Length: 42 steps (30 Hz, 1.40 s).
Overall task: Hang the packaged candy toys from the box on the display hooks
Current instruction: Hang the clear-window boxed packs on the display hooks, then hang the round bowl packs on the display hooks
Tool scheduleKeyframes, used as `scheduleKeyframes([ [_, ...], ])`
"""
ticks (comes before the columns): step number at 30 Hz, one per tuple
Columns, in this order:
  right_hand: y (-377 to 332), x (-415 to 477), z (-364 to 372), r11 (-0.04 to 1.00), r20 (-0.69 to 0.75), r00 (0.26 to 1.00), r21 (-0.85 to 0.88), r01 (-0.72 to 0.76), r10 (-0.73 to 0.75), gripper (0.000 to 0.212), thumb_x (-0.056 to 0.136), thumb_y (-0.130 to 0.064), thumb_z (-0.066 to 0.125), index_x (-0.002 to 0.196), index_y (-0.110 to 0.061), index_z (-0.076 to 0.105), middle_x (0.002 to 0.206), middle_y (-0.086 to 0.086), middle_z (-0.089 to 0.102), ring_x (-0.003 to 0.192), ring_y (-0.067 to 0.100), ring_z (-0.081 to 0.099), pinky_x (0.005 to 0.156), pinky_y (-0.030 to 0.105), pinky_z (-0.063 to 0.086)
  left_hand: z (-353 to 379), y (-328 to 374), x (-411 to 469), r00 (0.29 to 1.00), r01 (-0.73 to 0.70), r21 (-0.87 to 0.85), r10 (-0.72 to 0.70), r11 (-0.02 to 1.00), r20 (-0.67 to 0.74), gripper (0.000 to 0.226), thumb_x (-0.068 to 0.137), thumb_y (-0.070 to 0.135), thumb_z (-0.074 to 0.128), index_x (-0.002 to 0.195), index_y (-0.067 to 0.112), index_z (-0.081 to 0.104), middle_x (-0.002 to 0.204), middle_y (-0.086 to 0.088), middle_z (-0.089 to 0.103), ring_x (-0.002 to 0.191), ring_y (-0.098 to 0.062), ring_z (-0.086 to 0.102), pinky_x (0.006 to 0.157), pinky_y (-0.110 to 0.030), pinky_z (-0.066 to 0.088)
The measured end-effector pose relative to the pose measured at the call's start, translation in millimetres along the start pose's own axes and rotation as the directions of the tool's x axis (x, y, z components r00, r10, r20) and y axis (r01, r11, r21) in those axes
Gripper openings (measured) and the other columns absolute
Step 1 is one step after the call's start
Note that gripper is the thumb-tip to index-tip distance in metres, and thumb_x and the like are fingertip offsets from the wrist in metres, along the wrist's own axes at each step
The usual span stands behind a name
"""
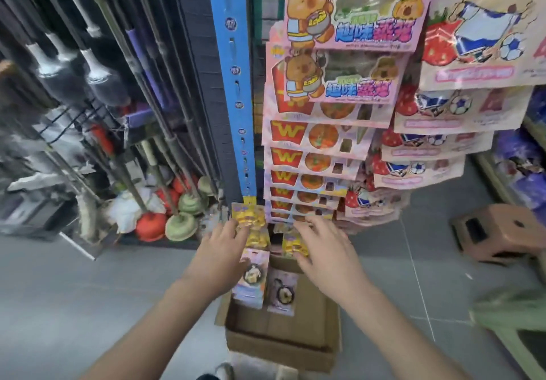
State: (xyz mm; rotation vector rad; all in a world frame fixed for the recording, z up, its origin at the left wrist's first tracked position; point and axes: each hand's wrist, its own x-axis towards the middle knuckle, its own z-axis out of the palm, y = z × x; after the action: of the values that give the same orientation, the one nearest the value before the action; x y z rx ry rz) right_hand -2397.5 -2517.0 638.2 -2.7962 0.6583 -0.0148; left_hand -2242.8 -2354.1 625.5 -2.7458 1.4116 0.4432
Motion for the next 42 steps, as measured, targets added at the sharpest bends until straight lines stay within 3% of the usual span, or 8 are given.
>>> scheduleKeyframes([
  [3, -4.1, -4.9, 24.4, 0.998, 0.04, 0.997, 0.009, -0.065, 0.065, 0.057, 0.094, -0.036, 0.064, 0.147, -0.027, 0.045, 0.146, 0.0, 0.043, 0.136, 0.024, 0.044, 0.11, 0.042, 0.043, 18.7, -14.2, -6.4, 0.999, 0.007, 0.007, -0.007, 1.0, 0.035, 0.062, 0.078, 0.037, 0.084, 0.13, 0.011, 0.062, 0.127, -0.015, 0.061, 0.118, -0.041, 0.063, 0.089, -0.048, 0.057],
  [7, -13.2, -5.4, 60.9, 0.991, 0.097, 0.987, -0.005, -0.13, 0.13, 0.054, 0.093, -0.032, 0.066, 0.143, -0.024, 0.049, 0.147, 0.003, 0.044, 0.137, 0.027, 0.044, 0.11, 0.045, 0.042, 46.4, -36.1, -7.2, 0.991, 0.039, 0.003, -0.039, 0.999, 0.126, 0.062, 0.093, 0.036, 0.066, 0.147, 0.019, 0.043, 0.148, -0.008, 0.043, 0.138, -0.032, 0.044, 0.108, -0.042, 0.042],
  [15, -12.3, 9.5, 168.9, 0.973, 0.179, 0.956, -0.015, -0.232, 0.231, 0.05, 0.087, -0.03, 0.07, 0.135, -0.021, 0.058, 0.133, 0.006, 0.054, 0.121, 0.031, 0.055, 0.102, 0.045, 0.047, 130.6, -76.2, 30.4, 0.961, 0.058, 0.034, -0.065, 0.998, 0.27, 0.056, 0.1, 0.033, 0.055, 0.151, 0.019, 0.036, 0.154, -0.009, 0.038, 0.142, -0.031, 0.039, 0.11, -0.039, 0.038],
  [29, 69.1, 53.5, 452.7, 0.954, 0.409, 0.868, -0.027, -0.297, 0.282, 0.058, 0.092, -0.038, 0.063, 0.146, -0.025, 0.044, 0.137, 0.005, 0.05, 0.129, 0.029, 0.048, 0.103, 0.043, 0.044, 405.4, -121.0, 130.7, 0.912, 0.099, 0.045, -0.109, 0.994, 0.396, 0.056, 0.098, 0.031, 0.057, 0.149, 0.019, 0.037, 0.151, -0.011, 0.038, 0.138, -0.034, 0.041, 0.108, -0.044, 0.041],
  [33, 78.3, 72.7, 512.7, 0.917, 0.467, 0.829, 0.087, -0.389, 0.307, 0.061, 0.092, -0.041, 0.065, 0.147, -0.024, 0.043, 0.139, 0.007, 0.05, 0.13, 0.03, 0.048, 0.099, 0.04, 0.045, 454.5, -129.6, 147.6, 0.904, 0.096, 0.065, -0.115, 0.993, 0.411, 0.059, 0.098, 0.034, 0.061, 0.15, 0.019, 0.037, 0.151, -0.011, 0.039, 0.137, -0.034, 0.043, 0.108, -0.045, 0.044],
  [37, 81.9, 93.2, 557.8, 0.743, 0.511, 0.761, 0.304, -0.596, 0.401, 0.057, 0.086, -0.045, 0.074, 0.134, -0.023, 0.053, 0.134, 0.008, 0.058, 0.126, 0.027, 0.054, 0.099, 0.038, 0.048, 478.7, -137.8, 153.7, 0.896, 0.095, 0.08, -0.12, 0.992, 0.428, 0.061, 0.1, 0.036, 0.06, 0.153, 0.019, 0.033, 0.153, -0.011, 0.039, 0.139, -0.032, 0.043, 0.111, -0.044, 0.044],
  [42, 85.0, 120.6, 586.4, 0.73, 0.498, 0.758, 0.309, -0.609, 0.422, 0.052, 0.085, -0.052, 0.072, 0.123, -0.024, 0.053, 0.121, 0.002, 0.06, 0.111, 0.023, 0.059, 0.088, 0.037, 0.051, 485.8, -151.9, 162.8, 0.889, 0.068, 0.106, -0.108, 0.992, 0.444, 0.058, 0.102, 0.034, 0.054, 0.153, 0.018, 0.031, 0.154, -0.013, 0.035, 0.14, -0.033, 0.04, 0.111, -0.042, 0.041],
])
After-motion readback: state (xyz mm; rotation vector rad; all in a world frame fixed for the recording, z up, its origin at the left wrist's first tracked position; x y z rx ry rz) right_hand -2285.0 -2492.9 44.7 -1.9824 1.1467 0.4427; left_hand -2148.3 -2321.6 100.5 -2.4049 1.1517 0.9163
